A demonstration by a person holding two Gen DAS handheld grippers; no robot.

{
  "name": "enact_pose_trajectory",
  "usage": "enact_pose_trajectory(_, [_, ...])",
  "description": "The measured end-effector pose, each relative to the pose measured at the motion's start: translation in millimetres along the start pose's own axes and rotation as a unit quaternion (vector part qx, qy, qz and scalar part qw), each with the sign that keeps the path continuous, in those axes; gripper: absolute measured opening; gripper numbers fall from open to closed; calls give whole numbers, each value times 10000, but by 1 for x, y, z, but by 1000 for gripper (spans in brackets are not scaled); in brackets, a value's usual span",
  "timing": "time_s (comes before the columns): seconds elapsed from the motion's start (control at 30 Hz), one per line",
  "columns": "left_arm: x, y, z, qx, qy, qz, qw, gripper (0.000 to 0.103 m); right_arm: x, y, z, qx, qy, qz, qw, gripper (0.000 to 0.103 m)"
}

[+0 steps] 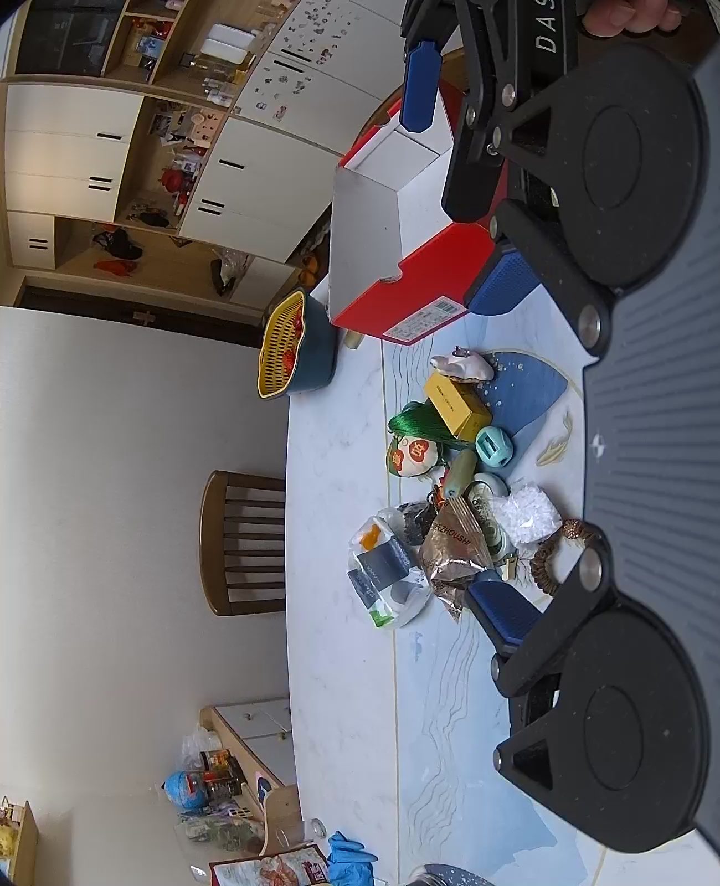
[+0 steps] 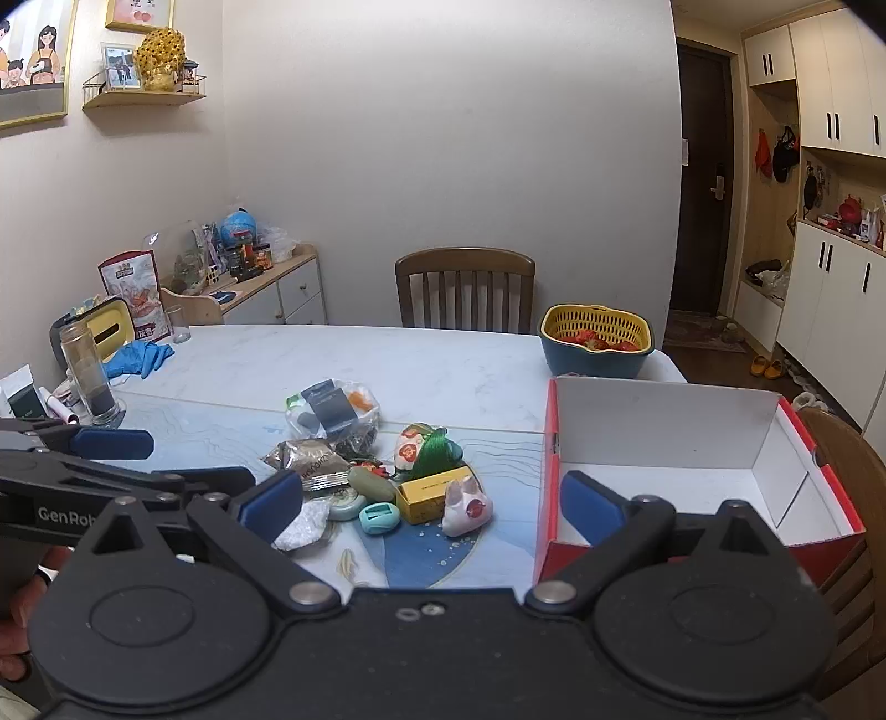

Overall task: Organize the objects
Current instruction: 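Reach the left tool to the brown bead bracelet while the right tool approaches the white figurine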

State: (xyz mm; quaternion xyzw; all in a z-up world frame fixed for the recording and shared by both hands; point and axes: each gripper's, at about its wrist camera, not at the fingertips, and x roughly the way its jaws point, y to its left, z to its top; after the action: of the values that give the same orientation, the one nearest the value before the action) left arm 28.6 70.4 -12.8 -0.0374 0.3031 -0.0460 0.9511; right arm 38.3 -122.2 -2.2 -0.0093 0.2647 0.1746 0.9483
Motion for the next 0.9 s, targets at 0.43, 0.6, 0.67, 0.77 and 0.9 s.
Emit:
enact_pose_trajectory(0.43, [13, 16, 4, 74, 69, -79, 9999, 103, 14, 12, 2, 58, 95, -111, 9999, 99])
enact_pose_trajectory(0.6, [21, 26, 4, 109, 122, -139, 9998, 103, 21, 20, 2, -8, 130, 10, 9999, 100])
enact_pose_trajectory(0.67, [25, 32, 3, 149, 141, -194, 9996, 103, 26, 23, 2, -70, 172, 19, 9998, 101])
enact_pose_trajectory(0.77, [33, 38, -1, 290, 209, -231, 9991, 103, 35, 25, 2, -39, 318, 73, 9995, 99])
enact_pose_trajectory(0.9, [48, 48, -9, 436, 422, -285, 9977, 103, 49, 24, 5, 85, 523, 51, 9986, 98])
